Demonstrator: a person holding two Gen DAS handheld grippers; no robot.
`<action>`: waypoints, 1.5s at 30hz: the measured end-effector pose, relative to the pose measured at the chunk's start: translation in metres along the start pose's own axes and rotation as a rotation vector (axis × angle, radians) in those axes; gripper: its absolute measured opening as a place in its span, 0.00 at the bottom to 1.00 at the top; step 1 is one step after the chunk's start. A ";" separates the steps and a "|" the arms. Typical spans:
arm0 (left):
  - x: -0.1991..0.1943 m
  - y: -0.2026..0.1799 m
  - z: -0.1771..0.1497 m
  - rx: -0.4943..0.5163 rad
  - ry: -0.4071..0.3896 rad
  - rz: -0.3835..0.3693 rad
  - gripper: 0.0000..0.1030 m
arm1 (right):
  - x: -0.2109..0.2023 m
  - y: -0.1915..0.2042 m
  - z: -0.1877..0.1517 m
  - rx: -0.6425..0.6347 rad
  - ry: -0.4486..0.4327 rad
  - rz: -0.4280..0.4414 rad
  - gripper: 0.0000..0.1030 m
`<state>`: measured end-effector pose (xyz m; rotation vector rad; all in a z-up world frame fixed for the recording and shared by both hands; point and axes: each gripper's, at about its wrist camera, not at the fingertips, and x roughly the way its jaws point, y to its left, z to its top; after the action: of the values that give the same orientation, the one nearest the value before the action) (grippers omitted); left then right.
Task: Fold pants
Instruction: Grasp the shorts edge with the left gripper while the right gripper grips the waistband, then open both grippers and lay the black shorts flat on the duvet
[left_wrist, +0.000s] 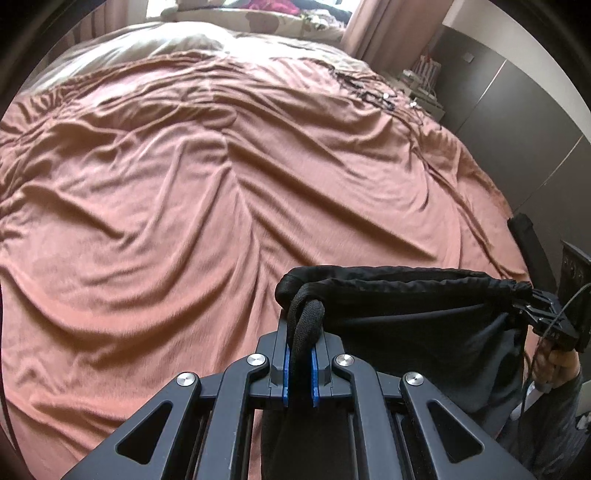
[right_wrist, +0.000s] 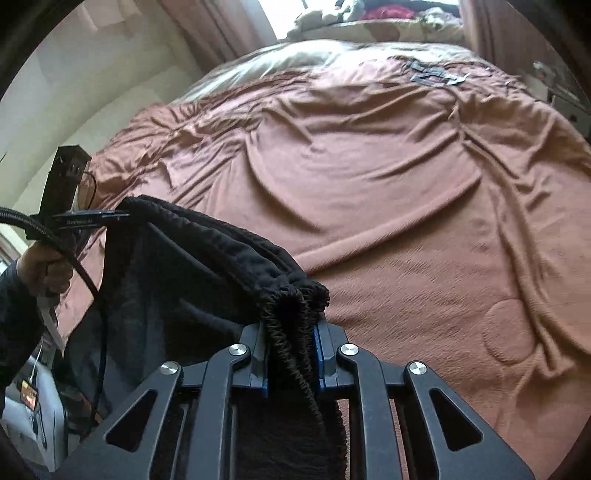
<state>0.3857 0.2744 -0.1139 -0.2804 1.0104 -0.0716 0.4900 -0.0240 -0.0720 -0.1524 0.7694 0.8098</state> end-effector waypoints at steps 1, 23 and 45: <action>0.000 -0.001 0.004 0.002 -0.006 -0.001 0.08 | -0.003 0.000 0.001 0.005 -0.015 -0.006 0.13; 0.014 0.019 0.010 -0.126 0.035 0.054 0.51 | -0.031 -0.005 -0.004 0.182 -0.105 -0.149 0.57; -0.136 -0.032 -0.112 -0.162 -0.089 -0.019 0.51 | -0.140 0.057 -0.055 0.166 -0.105 -0.092 0.57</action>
<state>0.2211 0.2464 -0.0494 -0.4377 0.9267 0.0052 0.3580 -0.0901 -0.0086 0.0031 0.7218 0.6586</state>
